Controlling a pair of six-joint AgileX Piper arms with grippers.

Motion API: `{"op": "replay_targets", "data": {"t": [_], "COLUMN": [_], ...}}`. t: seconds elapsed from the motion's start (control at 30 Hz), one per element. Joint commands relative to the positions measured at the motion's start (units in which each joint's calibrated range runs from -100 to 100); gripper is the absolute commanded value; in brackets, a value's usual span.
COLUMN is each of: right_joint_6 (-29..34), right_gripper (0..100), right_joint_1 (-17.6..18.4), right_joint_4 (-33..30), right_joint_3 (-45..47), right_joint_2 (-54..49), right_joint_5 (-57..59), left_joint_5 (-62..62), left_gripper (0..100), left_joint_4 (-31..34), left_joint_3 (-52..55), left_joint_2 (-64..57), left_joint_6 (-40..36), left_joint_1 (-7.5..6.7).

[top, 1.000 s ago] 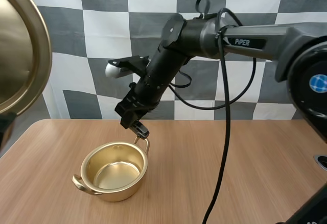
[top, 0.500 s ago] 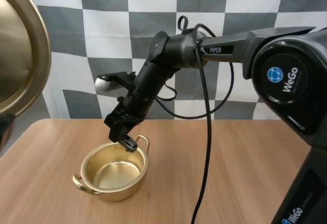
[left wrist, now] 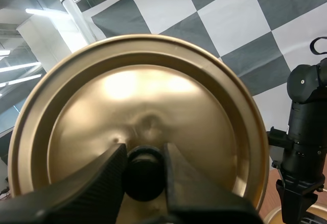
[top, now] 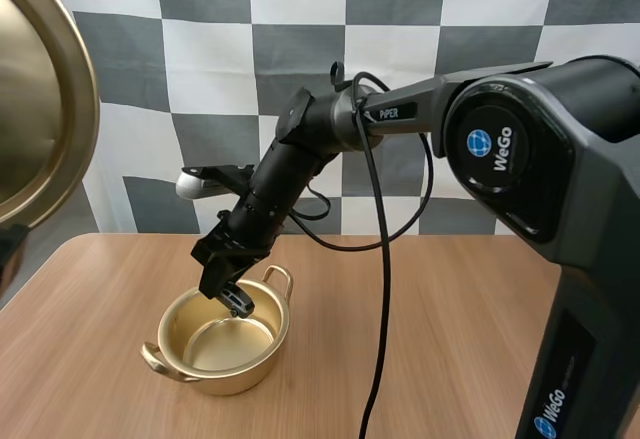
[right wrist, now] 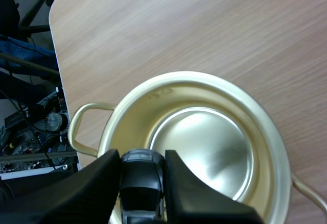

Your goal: Open the pot, put the car inside, and close it

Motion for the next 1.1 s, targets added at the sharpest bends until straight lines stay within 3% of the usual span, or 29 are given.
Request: {"op": "replay_targets", "data": {"t": [0.0, 0.27, 1.07], "right_joint_6": [-0.3, -0.9, -2.0], "right_gripper": [0, 0, 0], "right_joint_1": [0.5, 2.0, 2.0], "right_joint_4": [-0.1, 0.2, -0.2], "right_joint_3": [-0.1, -0.1, -0.1], "right_joint_2": [1.4, 3.9, 8.3], "right_joint_5": [0.1, 0.1, 0.1], "left_joint_5": [0.0, 0.0, 0.0], "left_gripper": [0, 0, 0], "left_joint_4": [0.0, 0.0, 0.0], "left_joint_3": [0.0, 0.0, 0.0], "left_joint_2": [0.0, 0.0, 0.0], "left_joint_6": [0.0, 0.0, 0.0], "left_joint_1": [0.04, 0.04, 0.04]}}
